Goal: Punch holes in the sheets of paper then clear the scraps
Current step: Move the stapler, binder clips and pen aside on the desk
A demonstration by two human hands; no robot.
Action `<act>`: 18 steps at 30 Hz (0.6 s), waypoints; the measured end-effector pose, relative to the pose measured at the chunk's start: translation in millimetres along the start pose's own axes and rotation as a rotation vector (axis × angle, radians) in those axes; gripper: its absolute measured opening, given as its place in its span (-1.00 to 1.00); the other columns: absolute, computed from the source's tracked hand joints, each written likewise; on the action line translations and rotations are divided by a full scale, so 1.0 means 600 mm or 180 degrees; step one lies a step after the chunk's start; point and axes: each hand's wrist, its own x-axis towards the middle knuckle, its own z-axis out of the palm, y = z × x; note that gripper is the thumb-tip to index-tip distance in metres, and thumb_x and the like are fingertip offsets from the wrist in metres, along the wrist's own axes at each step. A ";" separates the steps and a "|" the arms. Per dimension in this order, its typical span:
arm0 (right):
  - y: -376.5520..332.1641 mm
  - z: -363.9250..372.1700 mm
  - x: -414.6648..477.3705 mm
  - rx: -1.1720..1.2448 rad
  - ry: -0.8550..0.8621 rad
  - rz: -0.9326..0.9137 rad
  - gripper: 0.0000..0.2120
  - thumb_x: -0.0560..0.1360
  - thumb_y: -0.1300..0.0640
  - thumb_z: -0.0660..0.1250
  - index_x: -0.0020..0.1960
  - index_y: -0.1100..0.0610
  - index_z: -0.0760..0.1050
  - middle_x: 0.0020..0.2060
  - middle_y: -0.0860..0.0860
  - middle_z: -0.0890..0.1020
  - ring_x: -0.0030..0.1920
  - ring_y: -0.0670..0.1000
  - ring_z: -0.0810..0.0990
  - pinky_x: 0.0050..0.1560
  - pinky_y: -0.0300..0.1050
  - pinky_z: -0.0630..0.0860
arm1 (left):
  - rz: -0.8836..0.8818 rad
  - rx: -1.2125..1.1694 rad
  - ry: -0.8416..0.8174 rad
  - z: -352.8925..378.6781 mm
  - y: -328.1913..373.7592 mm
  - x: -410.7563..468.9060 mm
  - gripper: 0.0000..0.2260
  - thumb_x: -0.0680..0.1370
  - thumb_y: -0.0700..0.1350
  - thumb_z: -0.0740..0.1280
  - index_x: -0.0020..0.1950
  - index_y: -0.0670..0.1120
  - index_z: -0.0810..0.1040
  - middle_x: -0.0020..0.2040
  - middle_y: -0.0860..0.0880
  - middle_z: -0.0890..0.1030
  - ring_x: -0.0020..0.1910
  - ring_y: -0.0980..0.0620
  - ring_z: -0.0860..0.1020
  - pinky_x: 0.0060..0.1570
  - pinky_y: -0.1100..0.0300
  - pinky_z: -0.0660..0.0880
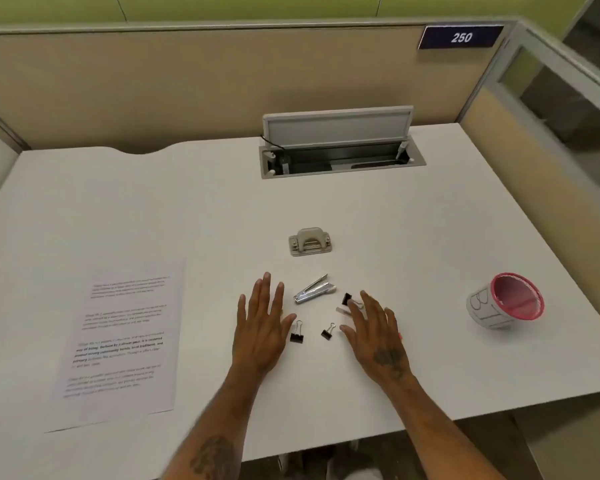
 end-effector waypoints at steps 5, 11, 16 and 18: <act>0.021 0.022 -0.010 0.0021 0.0302 -0.0049 -0.61 0.57 -0.01 0.15 0.21 0.20 0.56 0.16 0.22 0.60 0.07 0.20 0.63 0.02 0.10 0.59 | -0.0312 -0.0078 -0.0037 0.007 0.012 0.000 -0.50 0.60 0.13 0.21 0.45 -0.13 0.41 0.53 -0.19 0.29 0.44 -0.22 0.37 0.38 -0.16 0.35; 0.025 0.025 -0.013 0.0139 0.0590 -0.0032 -0.82 0.54 0.11 0.32 0.05 0.17 0.62 -0.16 0.08 0.61 -0.28 0.10 0.55 -0.25 -0.03 0.53 | -0.0637 -0.0127 -0.0112 0.008 0.019 0.000 -0.57 0.56 0.07 0.32 0.34 -0.14 0.51 0.24 -0.17 0.55 0.19 -0.23 0.52 0.08 -0.09 0.49; 0.031 0.019 -0.002 0.0301 0.0589 -0.0053 -0.75 0.30 0.40 0.52 -0.07 0.19 0.64 -0.29 0.08 0.59 -0.37 0.11 0.54 -0.33 -0.02 0.54 | -0.0774 -0.0272 -0.0262 0.011 0.021 0.009 -0.75 0.56 -0.08 0.36 0.20 -0.13 0.57 0.04 -0.14 0.57 0.00 -0.23 0.53 -0.08 -0.04 0.46; 0.031 0.014 -0.001 0.0563 0.0481 0.0194 -0.69 0.30 0.46 0.48 -0.02 0.19 0.63 -0.22 0.10 0.59 -0.36 0.13 0.54 -0.33 -0.02 0.56 | -0.0757 -0.0339 -0.0218 0.011 0.021 0.012 -0.81 0.57 -0.16 0.34 0.15 -0.16 0.59 0.00 -0.15 0.57 -0.04 -0.24 0.53 -0.12 -0.04 0.46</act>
